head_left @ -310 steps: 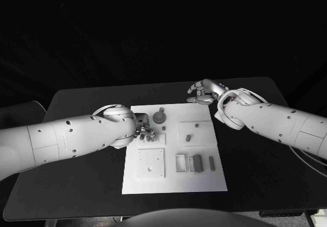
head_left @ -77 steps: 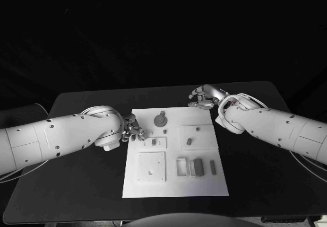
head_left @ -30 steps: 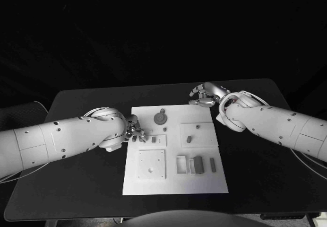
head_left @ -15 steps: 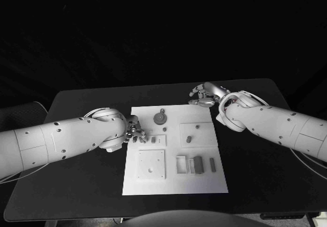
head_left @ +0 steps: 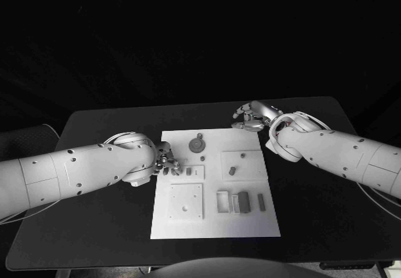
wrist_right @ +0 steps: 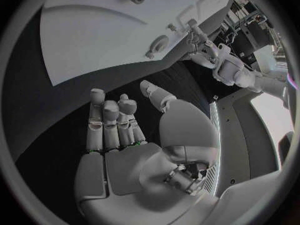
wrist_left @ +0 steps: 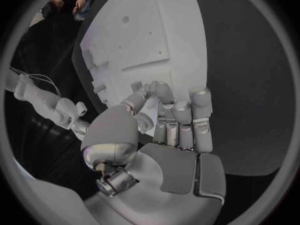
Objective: Assemble the parts on the task board
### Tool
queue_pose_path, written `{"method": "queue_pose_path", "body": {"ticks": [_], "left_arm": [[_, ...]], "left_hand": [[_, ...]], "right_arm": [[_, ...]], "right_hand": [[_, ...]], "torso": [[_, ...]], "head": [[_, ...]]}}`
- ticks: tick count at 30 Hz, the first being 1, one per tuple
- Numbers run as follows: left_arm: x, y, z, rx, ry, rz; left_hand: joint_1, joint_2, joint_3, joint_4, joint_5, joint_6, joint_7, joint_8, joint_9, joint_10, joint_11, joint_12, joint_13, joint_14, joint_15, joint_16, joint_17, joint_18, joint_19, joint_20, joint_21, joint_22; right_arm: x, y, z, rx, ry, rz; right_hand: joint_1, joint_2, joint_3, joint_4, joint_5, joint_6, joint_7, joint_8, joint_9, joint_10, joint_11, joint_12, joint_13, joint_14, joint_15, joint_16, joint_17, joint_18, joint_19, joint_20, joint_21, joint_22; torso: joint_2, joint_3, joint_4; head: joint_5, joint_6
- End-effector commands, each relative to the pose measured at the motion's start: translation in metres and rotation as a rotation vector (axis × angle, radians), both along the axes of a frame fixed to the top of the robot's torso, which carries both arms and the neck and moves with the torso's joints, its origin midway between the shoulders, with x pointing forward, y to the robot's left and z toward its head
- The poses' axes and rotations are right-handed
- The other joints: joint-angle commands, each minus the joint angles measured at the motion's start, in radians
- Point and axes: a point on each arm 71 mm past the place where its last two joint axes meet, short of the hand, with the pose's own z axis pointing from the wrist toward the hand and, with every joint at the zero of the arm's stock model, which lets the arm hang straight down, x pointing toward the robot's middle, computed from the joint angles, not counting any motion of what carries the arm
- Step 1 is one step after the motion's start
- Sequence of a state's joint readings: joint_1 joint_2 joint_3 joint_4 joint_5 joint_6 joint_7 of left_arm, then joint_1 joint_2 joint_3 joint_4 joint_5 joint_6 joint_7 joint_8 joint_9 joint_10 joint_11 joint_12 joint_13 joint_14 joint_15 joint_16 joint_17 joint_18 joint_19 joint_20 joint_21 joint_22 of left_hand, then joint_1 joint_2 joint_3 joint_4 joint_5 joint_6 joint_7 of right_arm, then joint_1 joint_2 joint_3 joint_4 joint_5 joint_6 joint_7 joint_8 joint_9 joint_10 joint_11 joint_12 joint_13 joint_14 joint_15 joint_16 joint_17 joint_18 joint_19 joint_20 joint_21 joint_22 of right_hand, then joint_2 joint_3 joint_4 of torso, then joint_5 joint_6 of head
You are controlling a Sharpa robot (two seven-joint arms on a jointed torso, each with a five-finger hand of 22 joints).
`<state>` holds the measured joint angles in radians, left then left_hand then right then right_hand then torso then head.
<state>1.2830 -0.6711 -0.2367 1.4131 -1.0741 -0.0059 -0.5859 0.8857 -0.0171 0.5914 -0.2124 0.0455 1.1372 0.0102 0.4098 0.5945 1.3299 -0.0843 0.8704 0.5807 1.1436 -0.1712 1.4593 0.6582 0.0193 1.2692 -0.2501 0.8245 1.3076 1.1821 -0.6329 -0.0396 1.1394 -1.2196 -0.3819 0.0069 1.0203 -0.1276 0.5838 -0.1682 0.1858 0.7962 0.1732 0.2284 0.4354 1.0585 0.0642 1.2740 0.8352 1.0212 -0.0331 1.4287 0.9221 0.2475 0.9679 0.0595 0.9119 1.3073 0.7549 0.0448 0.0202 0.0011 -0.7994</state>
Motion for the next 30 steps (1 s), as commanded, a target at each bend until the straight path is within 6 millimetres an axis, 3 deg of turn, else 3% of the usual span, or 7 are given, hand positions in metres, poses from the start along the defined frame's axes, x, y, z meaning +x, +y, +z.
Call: {"method": "queue_pose_path", "body": {"ticks": [1, 30], "left_arm": [[-0.0002, -0.0012, -0.0002, 0.007, 0.002, -0.014], [-0.0005, -0.0052, -0.0047, 0.024, 0.015, -0.032]], "left_hand": [[0.009, 0.001, 0.002, 0.002, 0.003, 0.005, 0.002, 0.101, 0.001, 0.02, -0.01, 0.003, 0.002, 0.018, -0.025, 0.003, 0.001, 0.052, 0.002, -0.001, 0.005, 0.016], [0.008, 0.001, 0.002, 0.003, 0.003, 0.004, 0.002, 0.103, 0.0, 0.02, -0.01, 0.004, 0.002, 0.018, -0.025, 0.003, 0.003, 0.052, 0.003, -0.001, 0.005, 0.016]], "right_arm": [[-0.0006, 0.0016, -0.0005, -0.004, 0.006, 0.012], [-0.0005, 0.001, -0.0012, -0.007, 0.014, 0.01]], "right_hand": [[-0.011, 0.001, 0.0, 0.004, 0.006, -0.001, 0.007, 0.004, -0.001, -0.007, 0.002, 0.003, -0.002, -0.001, -0.005, 0.004, -0.002, 0.014, -0.006, -0.002, -0.003, 0.009], [-0.012, 0.001, 0.0, 0.004, 0.006, -0.001, 0.007, 0.005, -0.002, -0.007, 0.002, 0.004, -0.002, -0.001, -0.005, 0.004, -0.002, 0.014, -0.006, -0.002, -0.003, 0.009]], "torso": [[0.0, -0.0005, 0.0002], [0.0, 0.0002, -0.0002]], "head": [[0.0, 0.0], [-0.001, -0.002]]}}
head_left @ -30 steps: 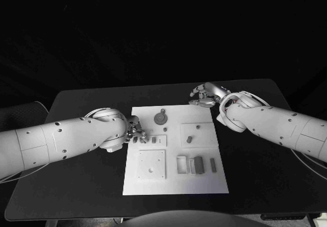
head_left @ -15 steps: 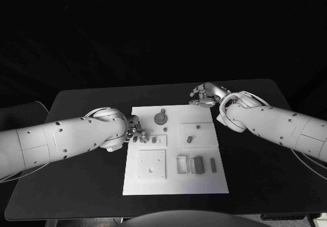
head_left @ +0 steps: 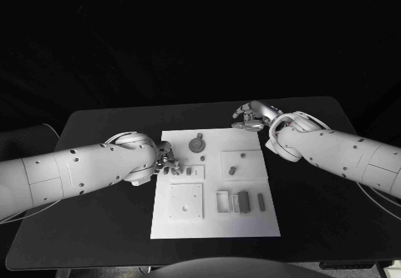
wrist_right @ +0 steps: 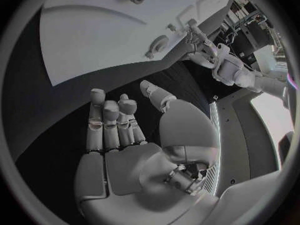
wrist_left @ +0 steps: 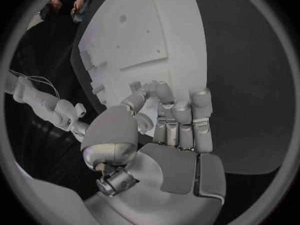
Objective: Assemble the parts on the task board
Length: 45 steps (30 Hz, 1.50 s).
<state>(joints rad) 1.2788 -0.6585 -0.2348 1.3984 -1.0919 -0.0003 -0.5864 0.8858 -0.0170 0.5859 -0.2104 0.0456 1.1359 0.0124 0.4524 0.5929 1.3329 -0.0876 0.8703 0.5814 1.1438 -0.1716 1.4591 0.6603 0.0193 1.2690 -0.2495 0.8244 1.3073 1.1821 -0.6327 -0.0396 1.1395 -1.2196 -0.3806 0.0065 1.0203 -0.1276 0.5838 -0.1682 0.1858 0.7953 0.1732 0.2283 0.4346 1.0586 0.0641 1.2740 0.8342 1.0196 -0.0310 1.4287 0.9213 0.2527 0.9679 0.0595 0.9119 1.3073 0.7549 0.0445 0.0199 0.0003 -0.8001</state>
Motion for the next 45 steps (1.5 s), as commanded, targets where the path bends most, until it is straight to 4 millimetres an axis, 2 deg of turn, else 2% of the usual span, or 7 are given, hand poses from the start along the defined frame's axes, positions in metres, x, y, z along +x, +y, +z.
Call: {"method": "queue_pose_path", "body": {"ticks": [1, 8, 15, 17, 28, 40, 45], "left_arm": [[-0.003, -0.0028, -0.0035, 0.012, 0.029, -0.024], [-0.0025, -0.0022, -0.0038, 0.015, 0.03, -0.022], [-0.0015, -0.0021, -0.0033, 0.007, 0.018, -0.015], [-0.001, -0.0022, -0.0029, 0.002, 0.012, -0.013], [0.0, -0.0018, -0.0024, -0.009, 0.001, -0.003], [0.0004, -0.0004, -0.0023, -0.009, -0.002, 0.002], [0.0015, 0.0018, -0.0022, -0.007, -0.007, 0.008]], "left_hand": [[0.008, 0.001, 0.007, 0.001, 0.003, 0.005, 0.0, 0.06, 0.002, 0.017, -0.007, 0.004, 0.001, 0.018, -0.025, 0.003, 0.001, 0.052, 0.003, -0.002, 0.005, 0.016], [-0.001, -0.014, 0.002, 0.006, 0.003, 0.001, 0.001, 0.062, 0.0, 0.015, -0.006, 0.003, 0.001, 0.016, -0.024, 0.002, 0.002, 0.051, 0.001, -0.001, 0.004, 0.016], [-0.059, -0.064, -0.024, 0.045, 0.002, -0.004, 0.002, 0.065, -0.002, 0.014, -0.005, 0.001, 0.001, 0.015, -0.023, -0.001, 0.003, 0.05, 0.0, -0.001, 0.002, 0.013], [-0.082, -0.047, -0.068, 0.029, 0.007, -0.008, 0.0, 0.069, -0.004, 0.013, -0.007, 0.001, 0.001, 0.016, -0.025, -0.003, 0.005, 0.055, -0.002, -0.005, 0.002, 0.015], [-0.124, -0.068, -0.099, 0.05, 0.005, -0.01, -0.002, 0.073, -0.012, 0.014, -0.009, -0.001, -0.001, 0.02, -0.028, -0.009, 0.006, 0.057, -0.002, -0.007, -0.002, 0.012], [-0.122, -0.065, -0.096, 0.054, 0.005, -0.009, -0.003, 0.075, -0.013, 0.015, -0.01, 0.0, -0.001, 0.022, -0.029, -0.009, 0.007, 0.059, 0.0, -0.009, -0.002, 0.012], [-0.126, -0.073, -0.099, 0.057, 0.005, -0.009, -0.003, 0.076, -0.015, 0.015, -0.01, 0.0, -0.001, 0.023, -0.029, -0.01, 0.007, 0.059, 0.001, -0.009, -0.002, 0.012]], "right_arm": [[-0.0005, 0.0005, -0.0011, -0.007, 0.013, 0.009], [-0.0006, 0.0005, -0.0011, -0.007, 0.013, 0.01], [-0.0007, 0.0005, -0.0012, -0.008, 0.015, 0.011], [-0.0007, 0.0005, -0.0012, -0.008, 0.016, 0.011], [-0.0007, 0.0007, -0.0018, -0.011, 0.023, 0.016], [-0.0007, 0.0008, -0.0019, -0.011, 0.023, 0.015], [-0.0008, 0.0012, -0.0019, -0.011, 0.023, 0.016]], "right_hand": [[-0.012, 0.001, 0.0, 0.004, 0.006, 0.0, 0.007, 0.005, -0.001, -0.008, 0.002, 0.004, -0.001, 0.0, -0.008, 0.004, -0.001, 0.009, -0.006, -0.002, -0.003, 0.009], [-0.013, 0.001, 0.0, 0.005, 0.006, 0.0, 0.007, 0.005, -0.001, -0.008, 0.002, 0.004, -0.001, 0.0, -0.007, 0.004, -0.001, 0.009, -0.006, -0.002, -0.003, 0.009], [-0.014, 0.001, -0.001, 0.006, 0.006, 0.0, 0.007, 0.005, -0.001, -0.008, 0.002, 0.004, -0.002, 0.0, -0.007, 0.004, -0.001, 0.009, -0.006, -0.002, -0.003, 0.009], [-0.014, 0.001, -0.001, 0.006, 0.006, 0.0, 0.007, 0.005, -0.001, -0.008, 0.002, 0.004, -0.002, 0.0, -0.007, 0.004, -0.001, 0.009, -0.006, -0.002, -0.003, 0.009], [-0.015, -0.001, -0.001, 0.006, 0.005, 0.0, 0.007, 0.005, -0.002, -0.008, 0.002, 0.004, -0.002, 0.0, -0.007, 0.004, -0.001, 0.009, -0.006, -0.002, -0.003, 0.009], [-0.016, -0.003, -0.002, 0.007, 0.005, -0.001, 0.007, 0.005, -0.002, -0.008, 0.002, 0.004, -0.002, 0.0, -0.007, 0.004, -0.001, 0.009, -0.007, -0.002, -0.004, 0.009], [-0.016, -0.003, -0.002, 0.007, 0.005, -0.001, 0.007, 0.005, -0.002, -0.008, 0.002, 0.004, -0.002, 0.0, -0.007, 0.004, -0.002, 0.009, -0.007, -0.002, -0.004, 0.009]], "torso": [[0.0, 0.0007, 0.0001], [0.0, 0.0003, 0.0002], [0.0, -0.0002, 0.0004], [0.0, -0.0003, 0.0007], [0.0, 0.0, 0.0002], [0.0, 0.0001, -0.0001], [0.0, 0.0001, 0.0004]], "head": [[-0.001, -0.002], [-0.001, -0.002], [-0.001, -0.002], [-0.001, -0.002], [-0.001, -0.002], [-0.001, -0.001], [-0.001, 0.001]]}}
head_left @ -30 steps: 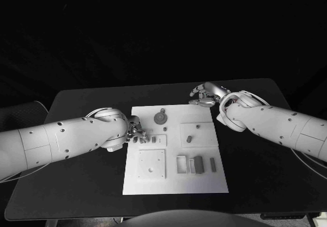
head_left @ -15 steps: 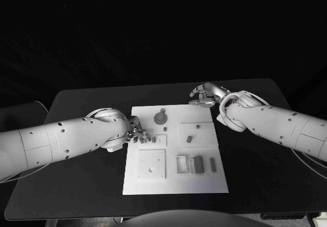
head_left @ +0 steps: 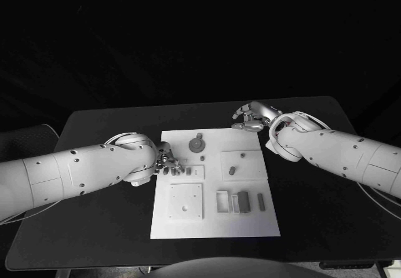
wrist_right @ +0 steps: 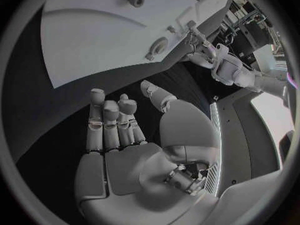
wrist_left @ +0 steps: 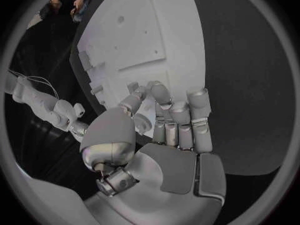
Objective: Assemble the parts on the task board
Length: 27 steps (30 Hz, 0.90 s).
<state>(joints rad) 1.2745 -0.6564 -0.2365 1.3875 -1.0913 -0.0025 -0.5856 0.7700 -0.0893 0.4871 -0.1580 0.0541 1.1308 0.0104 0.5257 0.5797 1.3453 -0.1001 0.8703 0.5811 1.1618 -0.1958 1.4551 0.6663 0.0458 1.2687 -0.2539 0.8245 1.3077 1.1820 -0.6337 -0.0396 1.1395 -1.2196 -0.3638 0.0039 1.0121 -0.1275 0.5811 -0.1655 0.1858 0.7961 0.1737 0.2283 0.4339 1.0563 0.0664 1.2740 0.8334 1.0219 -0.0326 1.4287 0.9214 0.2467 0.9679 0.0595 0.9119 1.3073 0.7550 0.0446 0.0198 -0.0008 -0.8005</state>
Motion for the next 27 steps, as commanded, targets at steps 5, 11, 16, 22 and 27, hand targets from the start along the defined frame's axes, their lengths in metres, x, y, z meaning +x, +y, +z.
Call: {"method": "queue_pose_path", "body": {"ticks": [5, 11, 16, 22, 27], "left_arm": [[0.001, 0.001, 0.0, -0.013, 0.008, 0.006], [0.001, 0.0, 0.0, -0.029, 0.011, 0.012], [0.002, 0.001, 0.0, -0.042, -0.001, 0.026], [0.004, 0.009, 0.002, -0.088, -0.013, 0.077], [0.005, 0.013, 0.006, -0.125, -0.039, 0.108]], "left_hand": [[-0.016, -0.008, -0.002, 0.012, -0.004, -0.003, -0.001, 0.005, -0.003, 0.004, 0.002, 0.001, -0.001, 0.006, -0.006, -0.006, 0.002, 0.032, 0.002, -0.005, -0.003, 0.011], [-0.023, -0.029, -0.002, 0.024, -0.004, -0.005, -0.002, 0.007, -0.005, 0.004, 0.001, 0.002, -0.001, 0.007, -0.006, -0.006, 0.004, 0.033, 0.003, -0.006, -0.004, 0.011], [-0.039, -0.06, 0.003, 0.052, -0.005, -0.005, -0.003, 0.011, -0.007, 0.004, 0.0, 0.003, -0.001, 0.007, -0.007, -0.006, 0.007, 0.034, 0.004, -0.007, -0.005, 0.011], [-0.032, -0.06, 0.01, 0.056, -0.005, -0.02, 0.002, 0.007, -0.011, -0.007, 0.004, -0.005, -0.004, -0.002, -0.004, -0.016, 0.004, 0.035, -0.003, -0.007, -0.011, 0.009], [-0.02, -0.055, 0.01, 0.051, -0.005, -0.046, 0.013, -0.001, -0.018, -0.029, 0.015, -0.023, -0.013, -0.02, 0.006, -0.038, -0.003, 0.032, -0.024, -0.004, -0.028, 0.003]], "right_arm": [[-0.001, 0.002, -0.001, -0.005, 0.008, 0.012], [-0.001, 0.002, -0.001, -0.004, 0.008, 0.013], [-0.001, 0.002, -0.001, -0.004, 0.008, 0.012], [-0.001, 0.0, -0.001, -0.005, 0.008, 0.009], [-0.001, 0.0, -0.001, -0.004, 0.006, 0.009]], "right_hand": [[-0.008, -0.002, 0.001, 0.005, 0.005, -0.002, 0.006, 0.005, -0.001, -0.006, 0.0, 0.004, -0.002, -0.003, -0.006, 0.004, -0.002, 0.015, -0.007, -0.002, -0.004, 0.009], [-0.008, -0.002, 0.001, 0.005, 0.005, -0.002, 0.006, 0.005, -0.001, -0.006, 0.0, 0.004, -0.002, -0.003, -0.006, 0.004, -0.002, 0.015, -0.007, -0.002, -0.004, 0.009], [-0.007, -0.002, 0.002, 0.005, 0.005, -0.002, 0.006, 0.005, -0.001, -0.006, 0.0, 0.004, -0.002, -0.003, -0.006, 0.004, -0.002, 0.015, -0.007, -0.002, -0.004, 0.009], [-0.007, -0.001, 0.002, 0.004, 0.005, -0.002, 0.006, 0.005, -0.001, -0.006, 0.0, 0.004, -0.002, -0.002, -0.006, 0.004, -0.002, 0.015, -0.007, -0.002, -0.004, 0.009], [-0.006, -0.001, 0.002, 0.004, 0.005, -0.002, 0.006, 0.005, -0.002, -0.006, 0.0, 0.004, -0.002, -0.002, -0.006, 0.004, -0.002, 0.015, -0.006, -0.002, -0.004, 0.009]], "torso": [[0.0, -0.0001, 0.0003], [0.0, -0.0003, 0.0003], [0.0, 0.0006, 0.0002], [0.0, 0.0011, 0.0003], [0.0, 0.0011, -0.0002]], "head": [[0.0, 0.001], [0.0, 0.002], [0.0, 0.005], [-0.004, 0.01], [-0.005, 0.021]]}}
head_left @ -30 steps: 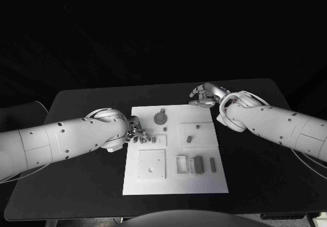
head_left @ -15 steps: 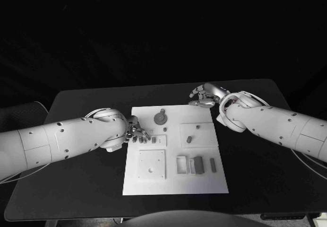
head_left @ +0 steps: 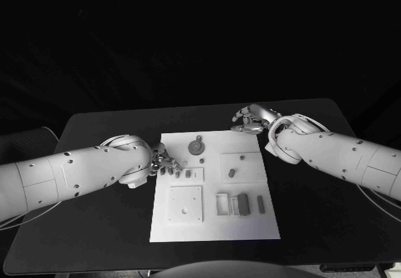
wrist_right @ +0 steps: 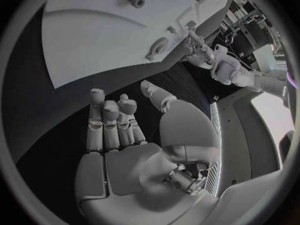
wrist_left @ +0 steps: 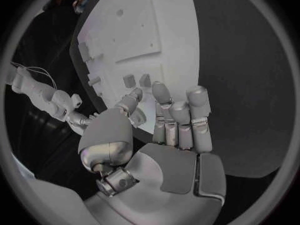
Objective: Assemble the parts on the task board
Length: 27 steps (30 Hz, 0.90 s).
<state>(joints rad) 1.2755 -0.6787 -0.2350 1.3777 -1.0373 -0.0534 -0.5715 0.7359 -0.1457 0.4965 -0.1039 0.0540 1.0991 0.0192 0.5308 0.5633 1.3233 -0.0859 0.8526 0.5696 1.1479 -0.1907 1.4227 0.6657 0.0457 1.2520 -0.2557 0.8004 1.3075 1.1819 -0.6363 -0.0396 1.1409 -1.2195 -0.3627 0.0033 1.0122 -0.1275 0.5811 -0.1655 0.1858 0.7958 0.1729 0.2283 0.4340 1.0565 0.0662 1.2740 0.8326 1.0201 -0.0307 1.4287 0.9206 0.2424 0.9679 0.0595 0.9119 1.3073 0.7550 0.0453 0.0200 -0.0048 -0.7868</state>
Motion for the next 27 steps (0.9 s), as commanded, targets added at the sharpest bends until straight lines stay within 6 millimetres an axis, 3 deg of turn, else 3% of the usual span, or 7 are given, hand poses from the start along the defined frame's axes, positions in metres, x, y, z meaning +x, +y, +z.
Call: {"method": "queue_pose_path", "body": {"ticks": [1, 6, 13, 19, 21, 23, 27], "left_arm": [[0.003, -0.001, 0.006, -0.08, -0.035, 0.044], [0.008, 0.003, 0.013, -0.122, -0.049, 0.059], [0.018, 0.009, 0.025, -0.27, -0.104, 0.103], [0.027, 0.012, 0.035, -0.381, -0.218, 0.079], [0.03, 0.012, 0.041, -0.426, -0.276, 0.031], [0.033, 0.012, 0.044, -0.424, -0.328, -0.02], [0.036, 0.009, 0.05, -0.363, -0.404, -0.168]], "left_hand": [[0.019, 0.001, 0.002, -0.006, -0.004, -0.024, 0.008, -0.01, -0.004, -0.015, 0.004, -0.011, -0.005, -0.012, 0.004, -0.012, -0.005, 0.032, -0.013, -0.001, -0.01, 0.001], [0.039, -0.001, 0.001, -0.024, -0.004, -0.068, 0.027, -0.027, -0.015, -0.055, 0.023, -0.045, -0.02, -0.04, 0.023, -0.053, -0.024, 0.03, -0.043, 0.002, -0.041, -0.011], [0.048, -0.063, 0.027, -0.01, -0.005, -0.163, 0.075, -0.062, -0.034, -0.152, 0.068, -0.138, -0.064, -0.121, 0.072, -0.152, -0.07, 0.012, -0.131, 0.037, -0.134, -0.058], [0.146, -0.012, 0.047, -0.086, -0.003, -0.215, 0.115, -0.079, -0.045, -0.249, 0.126, -0.255, -0.126, -0.215, 0.137, -0.264, -0.122, -0.001, -0.233, 0.099, -0.239, -0.114], [0.209, 0.017, 0.058, -0.129, 0.003, -0.221, 0.121, -0.088, -0.052, -0.246, 0.132, -0.272, -0.139, -0.215, 0.145, -0.278, -0.129, 0.003, -0.233, 0.11, -0.251, -0.123], [0.269, 0.043, 0.068, -0.166, 0.003, -0.279, 0.093, -0.131, -0.074, -0.244, 0.135, -0.285, -0.148, -0.216, 0.152, -0.285, -0.132, 0.005, -0.232, 0.117, -0.258, -0.128], [0.363, 0.056, 0.059, -0.184, 0.004, -0.298, 0.083, -0.16, -0.099, -0.215, 0.126, -0.288, -0.153, -0.192, 0.146, -0.261, -0.112, 0.013, -0.206, 0.115, -0.244, -0.119]], "right_arm": [[-0.001, 0.001, 0.0, -0.003, 0.004, 0.01], [-0.001, 0.0, 0.0, 0.002, -0.002, 0.011], [-0.003, 0.0, 0.002, 0.015, -0.013, 0.023], [-0.005, -0.001, 0.002, 0.018, -0.012, 0.024], [-0.005, -0.003, 0.001, 0.017, -0.009, 0.02], [-0.004, -0.004, 0.001, 0.017, -0.008, 0.018], [-0.003, -0.005, 0.0, 0.015, -0.006, 0.014]], "right_hand": [[-0.006, -0.001, 0.002, 0.004, 0.005, -0.001, 0.007, 0.005, -0.002, -0.006, 0.0, 0.004, -0.001, -0.001, -0.008, 0.004, -0.001, 0.019, -0.007, -0.002, -0.004, 0.009], [-0.006, -0.001, 0.002, 0.004, 0.004, -0.001, 0.007, 0.005, -0.002, -0.006, 0.0, 0.005, -0.001, -0.001, -0.008, 0.004, -0.001, 0.019, -0.006, -0.002, -0.003, 0.009], [0.005, -0.003, 0.001, -0.01, -0.029, -0.002, 0.007, 0.006, -0.003, -0.005, 0.0, 0.007, -0.002, 0.001, -0.008, 0.005, -0.002, 0.019, -0.005, -0.004, -0.003, 0.009], [0.009, -0.004, 0.001, -0.013, -0.033, -0.002, 0.007, 0.007, -0.003, -0.005, 0.0, 0.007, -0.003, 0.001, -0.008, 0.005, -0.002, 0.019, -0.005, -0.004, -0.003, 0.009], [0.009, -0.004, 0.001, -0.014, -0.034, -0.002, 0.007, 0.007, -0.003, -0.005, 0.0, 0.007, -0.003, 0.001, -0.008, 0.005, -0.002, 0.019, -0.005, -0.004, -0.003, 0.009], [0.009, -0.003, 0.001, -0.014, -0.034, -0.002, 0.007, 0.007, -0.003, -0.005, 0.0, 0.007, -0.003, 0.001, -0.008, 0.005, -0.002, 0.019, -0.005, -0.004, -0.003, 0.009], [0.009, -0.003, 0.001, -0.014, -0.034, -0.001, 0.007, 0.007, -0.003, -0.005, 0.0, 0.007, -0.003, 0.001, -0.008, 0.005, -0.002, 0.019, -0.005, -0.004, -0.003, 0.009]], "torso": [[0.0, 0.0003, -0.0005], [-0.001, 0.0001, -0.0003], [-0.003, 0.0005, 0.0007], [-0.001, 0.0007, 0.0003], [-0.001, 0.0003, 0.0], [0.0, 0.0, -0.0003], [0.0, -0.0007, -0.0005]], "head": [[-0.001, 0.009], [-0.006, 0.021], [-0.007, 0.042], [-0.007, 0.055], [-0.01, 0.061], [-0.011, 0.07], [-0.01, 0.086]]}}
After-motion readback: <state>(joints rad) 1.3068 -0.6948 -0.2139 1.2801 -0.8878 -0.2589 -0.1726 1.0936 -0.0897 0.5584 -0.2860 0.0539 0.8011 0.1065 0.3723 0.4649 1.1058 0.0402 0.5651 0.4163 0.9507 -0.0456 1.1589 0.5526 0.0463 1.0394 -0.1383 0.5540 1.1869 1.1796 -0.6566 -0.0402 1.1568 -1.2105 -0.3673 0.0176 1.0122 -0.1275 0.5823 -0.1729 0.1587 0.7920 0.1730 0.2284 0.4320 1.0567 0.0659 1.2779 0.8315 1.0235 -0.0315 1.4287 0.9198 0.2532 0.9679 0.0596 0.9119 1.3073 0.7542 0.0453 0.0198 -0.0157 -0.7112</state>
